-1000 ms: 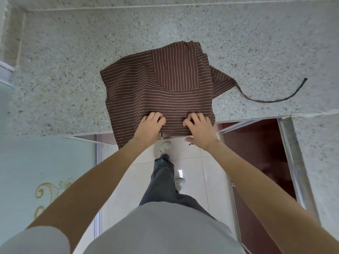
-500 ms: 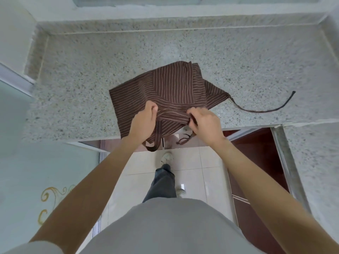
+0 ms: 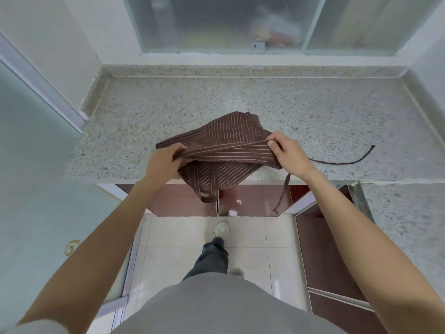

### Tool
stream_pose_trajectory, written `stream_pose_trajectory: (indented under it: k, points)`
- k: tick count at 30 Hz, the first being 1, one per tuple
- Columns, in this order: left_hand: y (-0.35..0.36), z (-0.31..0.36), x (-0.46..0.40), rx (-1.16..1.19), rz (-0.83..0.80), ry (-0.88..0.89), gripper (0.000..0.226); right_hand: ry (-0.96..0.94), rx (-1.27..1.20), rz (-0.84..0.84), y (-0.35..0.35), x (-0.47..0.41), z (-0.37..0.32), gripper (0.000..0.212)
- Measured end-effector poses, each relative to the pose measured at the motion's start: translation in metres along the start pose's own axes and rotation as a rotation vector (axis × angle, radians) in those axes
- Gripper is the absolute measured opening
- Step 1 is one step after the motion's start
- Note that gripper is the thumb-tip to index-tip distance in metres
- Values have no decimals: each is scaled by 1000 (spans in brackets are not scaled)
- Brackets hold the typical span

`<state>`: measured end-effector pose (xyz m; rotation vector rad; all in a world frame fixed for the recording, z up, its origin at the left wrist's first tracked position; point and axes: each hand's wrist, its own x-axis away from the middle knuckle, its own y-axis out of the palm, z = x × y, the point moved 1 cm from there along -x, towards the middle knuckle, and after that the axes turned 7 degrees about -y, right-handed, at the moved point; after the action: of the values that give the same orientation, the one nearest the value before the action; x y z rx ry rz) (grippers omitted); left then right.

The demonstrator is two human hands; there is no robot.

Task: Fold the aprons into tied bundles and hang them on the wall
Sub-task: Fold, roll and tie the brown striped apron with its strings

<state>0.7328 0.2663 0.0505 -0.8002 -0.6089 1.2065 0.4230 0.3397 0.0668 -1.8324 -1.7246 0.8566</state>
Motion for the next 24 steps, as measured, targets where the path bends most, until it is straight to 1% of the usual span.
stream_pose_trajectory:
  k: [1, 4, 6, 7, 9, 12, 14, 17, 20, 24]
  points:
    - [-3, 2, 0, -8, 3, -17, 19, -22, 52, -14, -2, 0, -3, 21]
    - [-12, 10, 0, -73, -2, 1, 21, -98, 267, -82, -14, -3, -19, 30]
    - [-25, 14, -6, -50, 50, 27, 16, -129, 303, -120, -27, -10, -29, 31]
    - [-34, 15, -11, -32, 70, 46, 13, -141, 299, -127, -36, -17, -34, 28]
    - [-49, 16, -20, -5, 40, 75, 16, -136, 276, -121, -46, -31, -37, 22]
    - [-69, 17, -38, 34, 10, 118, 23, -116, 224, -21, -53, -61, -38, 21]
    - [-81, 16, -55, 47, 49, 123, 29, -80, 134, 67, -54, -84, -39, 21]
    - [-97, 10, -86, 51, 109, 113, 30, 18, -2, 158, -53, -121, -44, 22]
    - [-107, -2, -120, -1, 133, 128, 31, 57, -23, 159, -44, -159, -48, 27]
    - [-115, -22, -183, -36, 109, 130, 29, 56, 76, 132, -27, -221, -46, 29]
